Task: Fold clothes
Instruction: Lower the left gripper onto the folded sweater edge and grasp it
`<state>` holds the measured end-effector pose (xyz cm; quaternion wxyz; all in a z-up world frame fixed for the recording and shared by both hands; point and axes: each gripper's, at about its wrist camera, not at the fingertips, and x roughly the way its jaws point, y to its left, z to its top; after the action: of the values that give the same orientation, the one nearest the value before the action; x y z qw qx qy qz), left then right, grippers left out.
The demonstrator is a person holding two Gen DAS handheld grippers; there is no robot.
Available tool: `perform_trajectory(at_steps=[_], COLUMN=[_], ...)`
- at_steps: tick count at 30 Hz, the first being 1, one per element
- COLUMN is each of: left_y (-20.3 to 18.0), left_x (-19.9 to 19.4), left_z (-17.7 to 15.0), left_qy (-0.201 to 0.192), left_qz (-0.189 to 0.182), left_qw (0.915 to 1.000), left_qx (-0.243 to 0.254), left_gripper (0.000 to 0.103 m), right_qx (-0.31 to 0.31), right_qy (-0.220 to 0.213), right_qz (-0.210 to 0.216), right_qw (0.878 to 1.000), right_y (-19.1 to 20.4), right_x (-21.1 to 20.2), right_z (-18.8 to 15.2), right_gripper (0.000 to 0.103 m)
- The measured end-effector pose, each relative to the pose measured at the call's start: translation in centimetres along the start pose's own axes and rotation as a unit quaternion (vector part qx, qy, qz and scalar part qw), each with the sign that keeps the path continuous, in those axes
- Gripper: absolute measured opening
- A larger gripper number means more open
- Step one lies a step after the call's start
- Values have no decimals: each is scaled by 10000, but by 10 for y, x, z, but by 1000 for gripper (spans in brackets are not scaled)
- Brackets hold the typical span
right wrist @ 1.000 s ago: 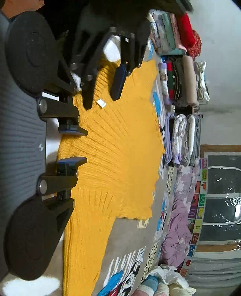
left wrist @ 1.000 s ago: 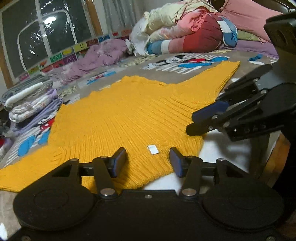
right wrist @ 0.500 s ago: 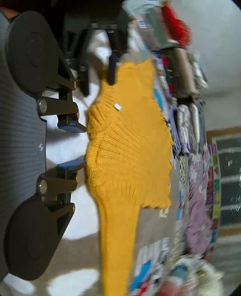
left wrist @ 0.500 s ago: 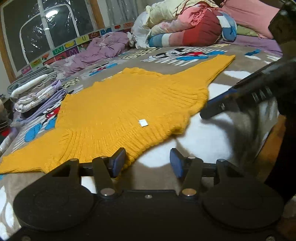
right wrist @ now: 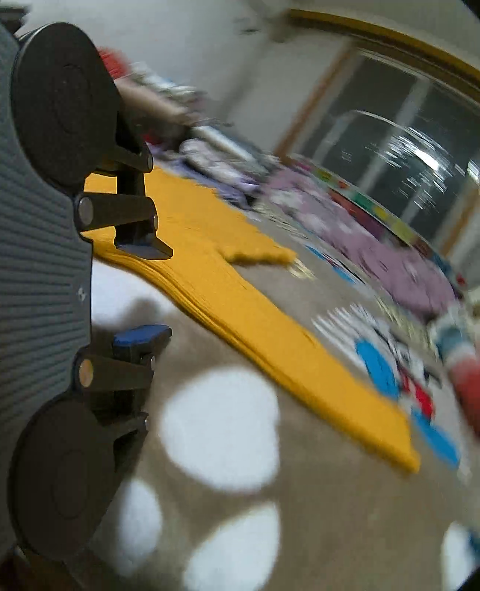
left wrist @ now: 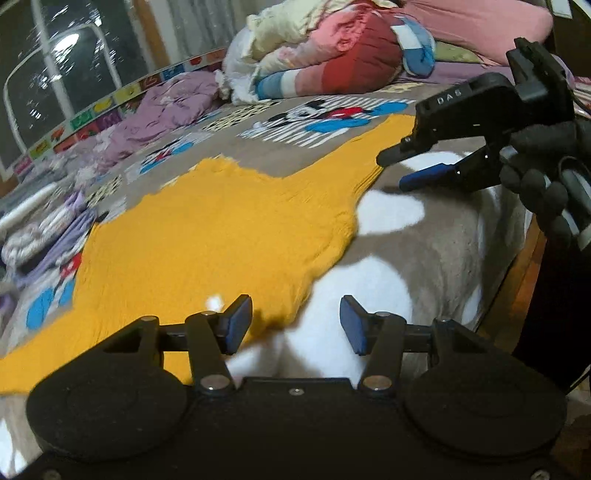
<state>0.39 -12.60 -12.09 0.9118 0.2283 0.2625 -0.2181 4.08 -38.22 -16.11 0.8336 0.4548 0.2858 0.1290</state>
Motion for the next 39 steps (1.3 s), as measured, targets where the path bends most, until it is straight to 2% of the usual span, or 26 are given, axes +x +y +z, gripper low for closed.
perform_trajectory(at_steps=[7,13,24,34,39], left_y=[-24,-43,-77,-111,-128], left_x=[28,55,98,138,156], left_z=[27,49,91,129,143], left_qy=[-1,42,5,-73,-152], left_qz=[47,114,198,286,352], left_qw=[9979,9946,9866,9790,9722], left_qx=[652,1034,1618,2016,2310], left_gripper=[52,52,52,52,49], right_qx=[628,1094,1543,2148,2348], right_qy=[-526,-995,-1372,-1758,-2074], right_qz=[96,122,229,446,441], right_qw=[9966,9889,9782,9597,9486], right_y=[-30,-56,-80,-100,-109], right_x=[-13,-22,-26,-31,-41], right_z=[20,37,64,79,81], right_gripper=[40,40,46,46,46])
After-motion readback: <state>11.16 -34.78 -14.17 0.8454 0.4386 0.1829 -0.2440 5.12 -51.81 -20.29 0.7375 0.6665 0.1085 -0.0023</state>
